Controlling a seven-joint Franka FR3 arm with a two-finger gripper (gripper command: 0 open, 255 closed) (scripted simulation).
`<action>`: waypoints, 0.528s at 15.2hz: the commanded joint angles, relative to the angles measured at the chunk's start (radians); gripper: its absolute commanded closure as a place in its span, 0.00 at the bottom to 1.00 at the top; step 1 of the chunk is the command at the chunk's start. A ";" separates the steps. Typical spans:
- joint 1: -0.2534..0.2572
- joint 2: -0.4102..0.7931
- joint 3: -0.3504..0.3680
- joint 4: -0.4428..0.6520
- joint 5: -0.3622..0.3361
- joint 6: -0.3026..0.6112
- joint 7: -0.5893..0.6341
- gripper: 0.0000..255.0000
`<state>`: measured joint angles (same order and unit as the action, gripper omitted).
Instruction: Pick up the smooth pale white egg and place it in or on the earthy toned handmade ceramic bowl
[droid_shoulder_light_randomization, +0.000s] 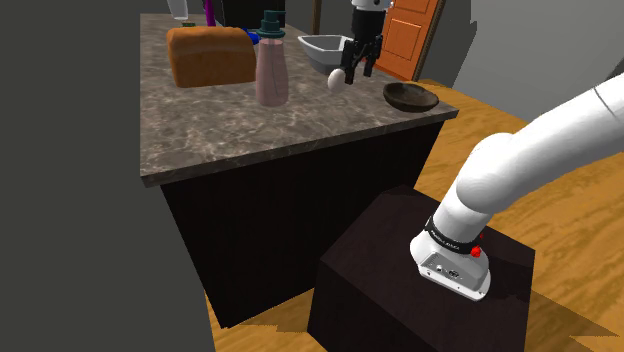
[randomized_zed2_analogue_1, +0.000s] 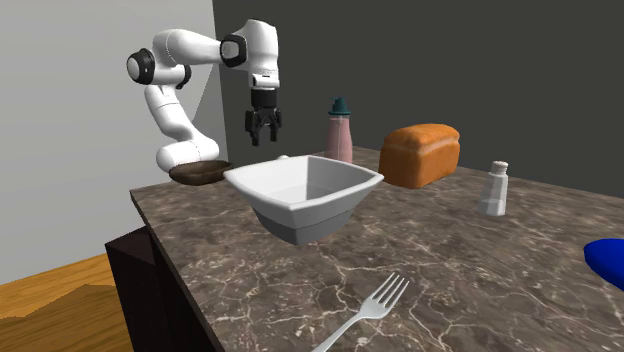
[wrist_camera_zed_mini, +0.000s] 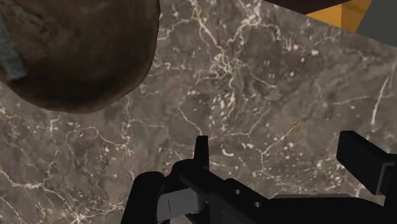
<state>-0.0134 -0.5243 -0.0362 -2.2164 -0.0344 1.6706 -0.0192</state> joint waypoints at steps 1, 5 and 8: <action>-0.002 0.078 -0.029 0.054 -0.005 0.024 -0.054 0.00; -0.006 0.230 -0.077 0.187 0.003 0.039 -0.155 0.00; -0.010 0.349 -0.107 0.303 0.020 0.037 -0.230 0.00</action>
<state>-0.0239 -0.2184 -0.1357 -1.9607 -0.0214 1.7143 -0.2264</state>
